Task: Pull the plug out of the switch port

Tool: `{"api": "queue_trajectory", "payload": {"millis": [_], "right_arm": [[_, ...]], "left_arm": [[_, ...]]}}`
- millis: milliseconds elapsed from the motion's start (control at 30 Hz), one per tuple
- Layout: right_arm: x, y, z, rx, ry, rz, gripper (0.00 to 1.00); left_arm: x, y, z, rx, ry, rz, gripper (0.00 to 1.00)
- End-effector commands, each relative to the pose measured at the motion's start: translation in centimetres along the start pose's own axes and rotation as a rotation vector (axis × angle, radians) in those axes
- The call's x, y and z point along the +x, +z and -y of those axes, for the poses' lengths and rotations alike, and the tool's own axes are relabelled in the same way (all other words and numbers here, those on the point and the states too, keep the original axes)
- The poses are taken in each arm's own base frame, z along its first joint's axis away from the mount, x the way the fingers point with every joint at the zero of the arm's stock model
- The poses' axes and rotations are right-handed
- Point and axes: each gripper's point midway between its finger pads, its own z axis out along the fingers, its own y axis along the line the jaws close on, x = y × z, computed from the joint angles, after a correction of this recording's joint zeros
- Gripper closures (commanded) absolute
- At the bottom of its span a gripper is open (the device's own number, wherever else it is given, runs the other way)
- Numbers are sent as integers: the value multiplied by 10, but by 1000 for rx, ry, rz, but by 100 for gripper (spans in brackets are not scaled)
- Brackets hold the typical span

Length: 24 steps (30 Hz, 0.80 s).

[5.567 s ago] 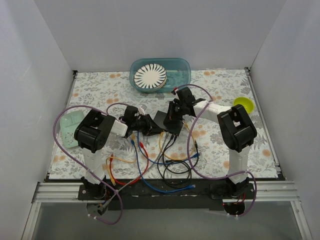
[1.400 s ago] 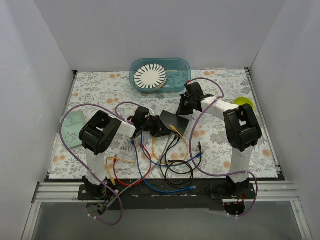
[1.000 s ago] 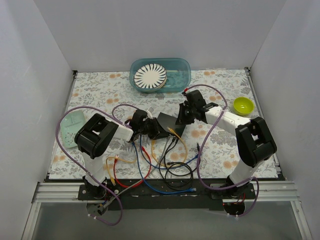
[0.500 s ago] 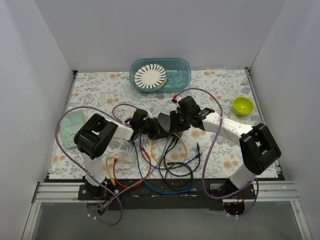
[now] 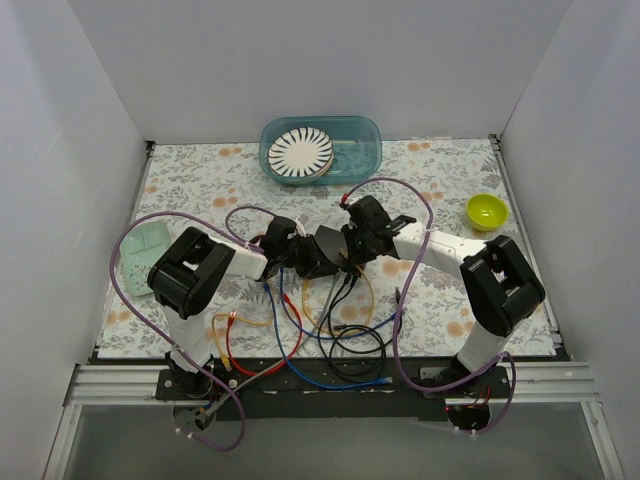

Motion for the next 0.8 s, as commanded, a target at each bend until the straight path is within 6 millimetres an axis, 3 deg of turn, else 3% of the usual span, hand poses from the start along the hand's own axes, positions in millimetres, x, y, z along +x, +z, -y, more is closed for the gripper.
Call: {"api": "queue_trajectory", "payload": {"millis": [0,33,167,300,433,467,533,567,667,700,767], "right_arm": [[16,-8,24,132,-6,-55,96],[17,-15,25,136,1,-52,99],[62,-34,26,118,43,-118,99],[92,-61,1,43,55,-132,99],[115,-79,-9,33,36,-188,99],[113,-82,-8,48,36,-176,89],[80,-93,-5,87,35,-67,74],[65,-98,-6,95,32,-21,61],[3,-111,-12,85,47,113,51],[-7,-102,-2,103,77,100,51],[-32,-98,-7,44,119,113,51]], "left_arm": [[14,-6,-44,-178,-29,-17,100],[15,-6,-45,-177,-32,-18,100],[11,-4,-41,-159,-39,-10,100],[3,-2,-38,-150,-40,4,100],[-6,-1,-33,-138,-40,18,100],[-8,-1,-32,-133,-40,19,100],[-12,-1,-30,-128,-41,26,99],[-13,-1,-29,-127,-41,27,94],[-20,-3,-25,-122,-46,43,81],[-22,-4,-24,-120,-52,47,80],[-30,-7,-17,-103,-53,67,78]]}}
